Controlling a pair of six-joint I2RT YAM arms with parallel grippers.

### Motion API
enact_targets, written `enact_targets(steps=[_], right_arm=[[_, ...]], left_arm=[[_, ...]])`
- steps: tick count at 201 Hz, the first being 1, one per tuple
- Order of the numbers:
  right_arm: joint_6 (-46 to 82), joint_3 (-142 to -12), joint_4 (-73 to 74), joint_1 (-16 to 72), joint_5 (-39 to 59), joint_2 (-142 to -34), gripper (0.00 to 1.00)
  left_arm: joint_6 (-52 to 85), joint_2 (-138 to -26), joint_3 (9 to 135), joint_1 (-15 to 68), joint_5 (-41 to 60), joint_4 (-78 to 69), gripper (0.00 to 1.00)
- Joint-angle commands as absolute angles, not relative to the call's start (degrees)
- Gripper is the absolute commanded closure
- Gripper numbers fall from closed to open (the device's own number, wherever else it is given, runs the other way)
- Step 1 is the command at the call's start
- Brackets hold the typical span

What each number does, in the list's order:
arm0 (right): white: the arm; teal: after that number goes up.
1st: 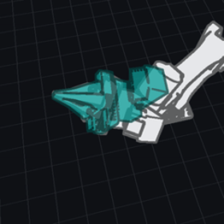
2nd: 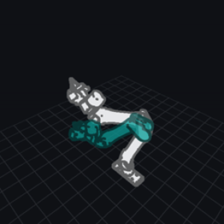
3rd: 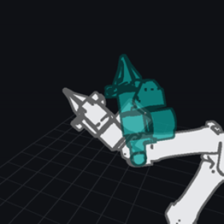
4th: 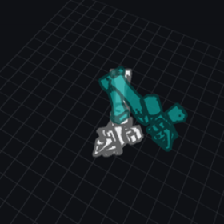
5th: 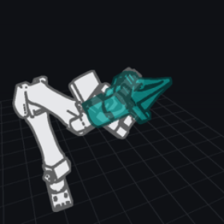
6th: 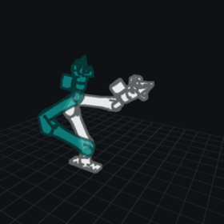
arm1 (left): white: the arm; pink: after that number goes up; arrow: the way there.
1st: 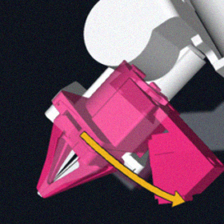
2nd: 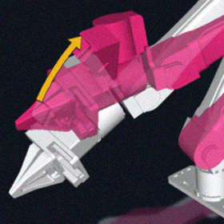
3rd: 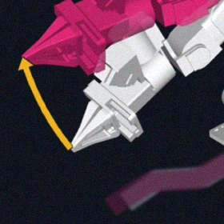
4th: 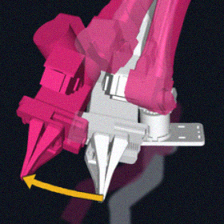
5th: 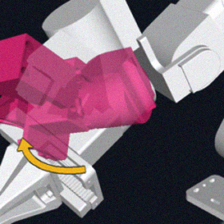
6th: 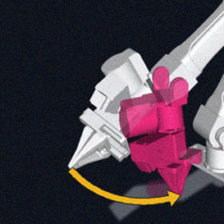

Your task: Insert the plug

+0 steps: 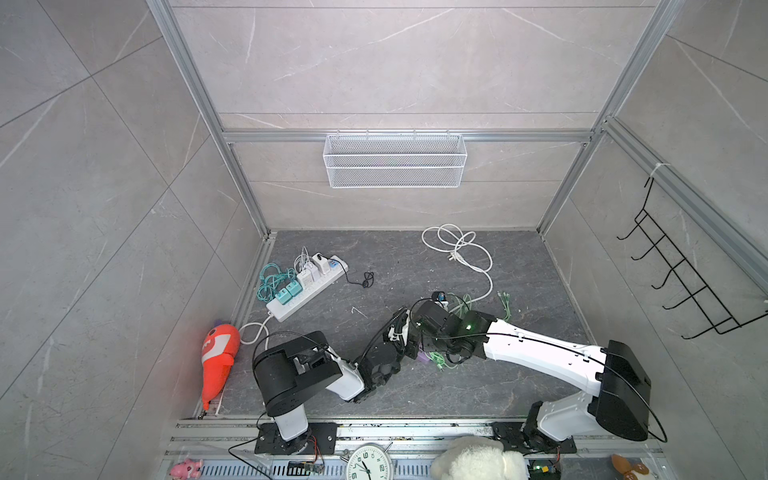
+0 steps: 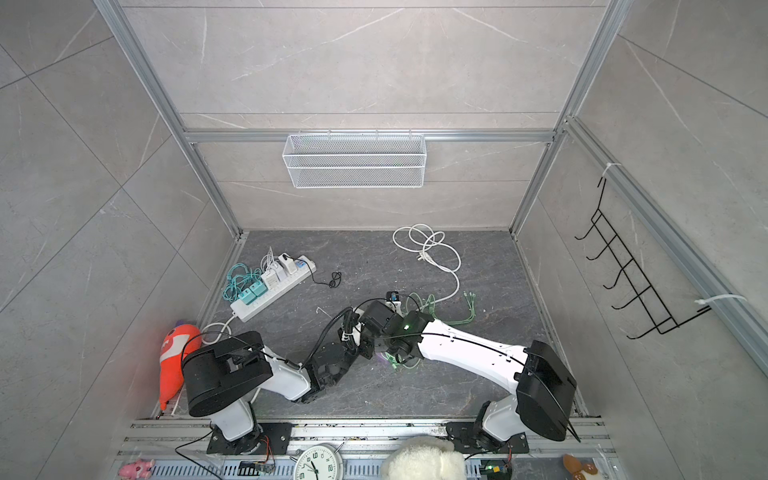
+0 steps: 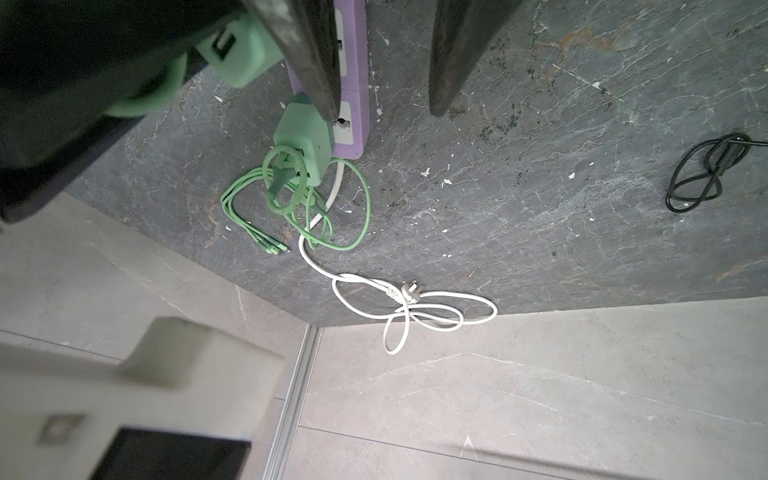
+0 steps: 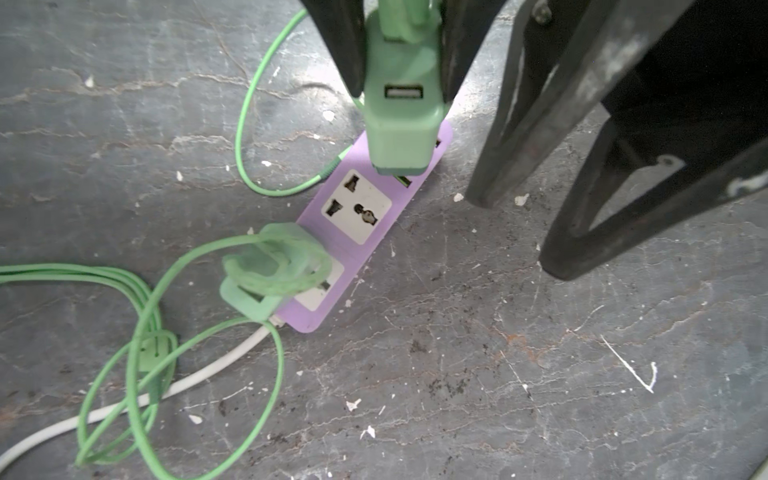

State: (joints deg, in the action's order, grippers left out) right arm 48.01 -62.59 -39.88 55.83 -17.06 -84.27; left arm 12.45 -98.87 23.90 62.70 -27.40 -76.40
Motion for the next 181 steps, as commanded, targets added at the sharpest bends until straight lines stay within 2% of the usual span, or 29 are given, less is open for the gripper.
enact_targets(steps=[1,56,97,181], right_arm=[[47.73,-62.85,-38.25,54.94,-16.39,-83.87,0.96],[48.16,-62.42,-36.09,52.87,-16.07,-82.97,0.96],[47.24,-63.54,-35.88,52.47,-15.46,-82.38,0.96],[47.64,-62.61,-34.48,52.47,-13.97,-79.55,0.96]], left_arm=[[18.25,-96.09,24.08,63.01,-23.67,-80.93,0.62],[19.91,-93.62,20.60,65.51,-24.94,-80.63,0.63],[18.48,-96.79,23.01,68.22,-26.19,-80.58,0.64],[18.42,-100.00,23.80,68.63,-27.33,-79.38,0.65]])
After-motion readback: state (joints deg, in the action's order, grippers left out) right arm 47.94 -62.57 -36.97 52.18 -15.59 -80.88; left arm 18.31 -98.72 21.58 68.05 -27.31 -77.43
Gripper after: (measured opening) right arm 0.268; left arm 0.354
